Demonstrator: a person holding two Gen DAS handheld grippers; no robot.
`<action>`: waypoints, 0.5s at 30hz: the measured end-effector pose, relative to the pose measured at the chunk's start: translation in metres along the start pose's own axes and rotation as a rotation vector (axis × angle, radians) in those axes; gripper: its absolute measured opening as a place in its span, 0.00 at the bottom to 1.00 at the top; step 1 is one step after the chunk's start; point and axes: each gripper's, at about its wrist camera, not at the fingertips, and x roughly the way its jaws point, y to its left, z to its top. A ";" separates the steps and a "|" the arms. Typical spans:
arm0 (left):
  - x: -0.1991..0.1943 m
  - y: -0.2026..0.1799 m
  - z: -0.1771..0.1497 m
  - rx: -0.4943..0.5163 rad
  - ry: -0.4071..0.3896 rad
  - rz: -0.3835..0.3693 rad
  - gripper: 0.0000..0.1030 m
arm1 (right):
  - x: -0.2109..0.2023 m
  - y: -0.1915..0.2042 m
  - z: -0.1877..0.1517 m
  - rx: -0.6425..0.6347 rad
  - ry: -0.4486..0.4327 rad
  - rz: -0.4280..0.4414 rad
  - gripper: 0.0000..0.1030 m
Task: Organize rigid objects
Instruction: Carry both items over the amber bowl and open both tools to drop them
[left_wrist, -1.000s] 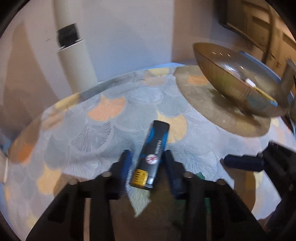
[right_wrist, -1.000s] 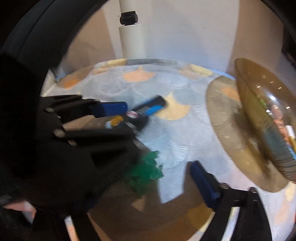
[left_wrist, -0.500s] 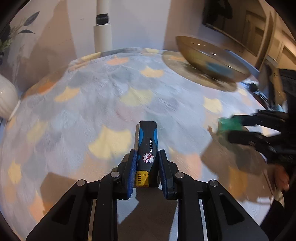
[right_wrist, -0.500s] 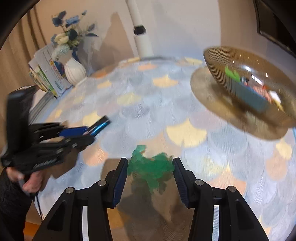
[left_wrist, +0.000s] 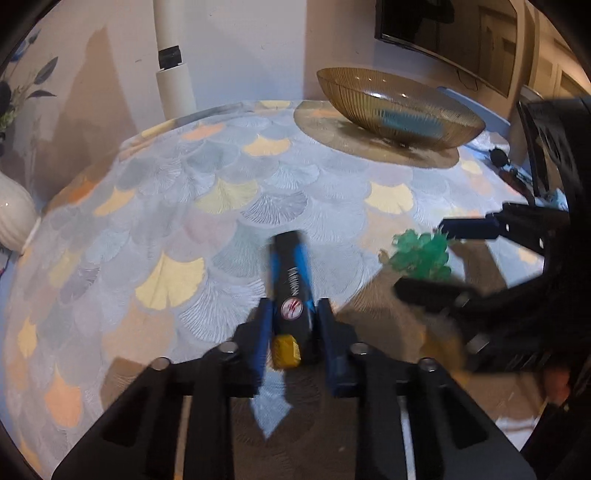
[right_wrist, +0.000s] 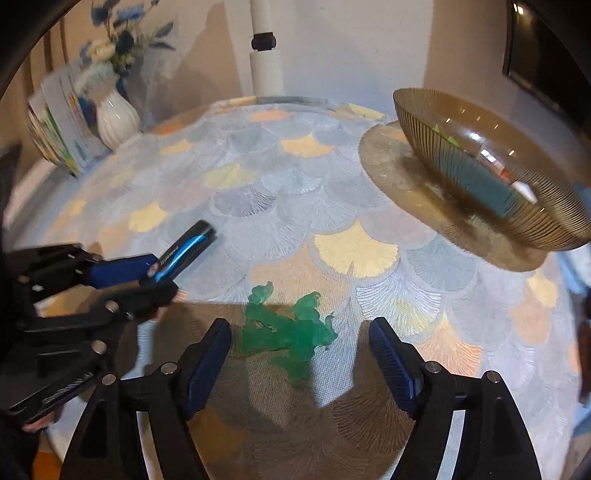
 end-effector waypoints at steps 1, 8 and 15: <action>0.000 -0.001 0.002 -0.012 -0.002 -0.004 0.19 | -0.003 0.002 -0.001 -0.010 -0.010 0.001 0.45; -0.017 -0.014 0.020 -0.002 -0.075 -0.011 0.19 | -0.056 -0.011 0.009 -0.049 -0.160 -0.028 0.45; -0.045 -0.040 0.101 0.038 -0.243 -0.111 0.19 | -0.124 -0.150 0.046 0.262 -0.345 -0.135 0.46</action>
